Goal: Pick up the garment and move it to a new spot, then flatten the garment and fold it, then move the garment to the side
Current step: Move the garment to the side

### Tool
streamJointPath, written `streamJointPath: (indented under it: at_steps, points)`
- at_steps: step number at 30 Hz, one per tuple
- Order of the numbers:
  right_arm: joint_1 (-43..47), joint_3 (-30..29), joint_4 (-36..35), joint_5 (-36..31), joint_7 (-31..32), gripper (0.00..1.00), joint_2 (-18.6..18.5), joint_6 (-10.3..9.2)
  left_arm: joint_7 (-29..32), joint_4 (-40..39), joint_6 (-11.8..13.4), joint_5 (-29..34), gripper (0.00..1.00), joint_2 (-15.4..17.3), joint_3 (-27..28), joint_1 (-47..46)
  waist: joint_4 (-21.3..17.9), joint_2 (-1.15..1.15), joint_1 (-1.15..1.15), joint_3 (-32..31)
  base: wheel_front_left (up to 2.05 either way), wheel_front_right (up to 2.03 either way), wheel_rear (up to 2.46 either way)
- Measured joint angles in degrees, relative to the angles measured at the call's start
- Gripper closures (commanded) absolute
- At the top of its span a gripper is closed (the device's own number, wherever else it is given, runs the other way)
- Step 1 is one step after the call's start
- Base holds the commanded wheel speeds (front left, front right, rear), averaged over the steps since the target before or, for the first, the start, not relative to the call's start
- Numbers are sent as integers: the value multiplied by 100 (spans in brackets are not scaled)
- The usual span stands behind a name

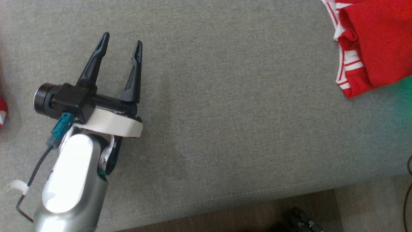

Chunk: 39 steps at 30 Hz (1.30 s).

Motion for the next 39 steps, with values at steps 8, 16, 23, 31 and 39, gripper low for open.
streamJointPath:
  at_steps: [8, 16, 23, 31, 39]
  points:
    - [-194, -22, 438, -93, -374, 0, 29, 0, -1, 20, 4, -3, 0, 42, 1, 0, -3, 0, 0, 32, 0, 0, 0]
    - [-153, 411, 361, -81, -907, 0, 149, 0, -8, 147, 97, -78, 0, 46, 20, 76, -113, 0, 0, -360, 0, 0, 0]
    - [448, 834, -606, 43, -1195, 0, 367, 0, -10, 248, 201, -212, 0, 49, 124, 534, -162, 0, -1, -890, 0, 0, 0]
    - [1839, 1157, -2240, 211, -1165, 0, 934, 0, -26, 271, 311, -339, 0, 57, 292, 922, -78, 0, -1, -1377, 0, 0, 0]
    - [2950, 1755, -3886, 220, -617, 0, 1417, 0, -27, 210, 480, -478, 0, 93, 467, 1385, 213, 1, -1, -1766, 0, 0, 0]
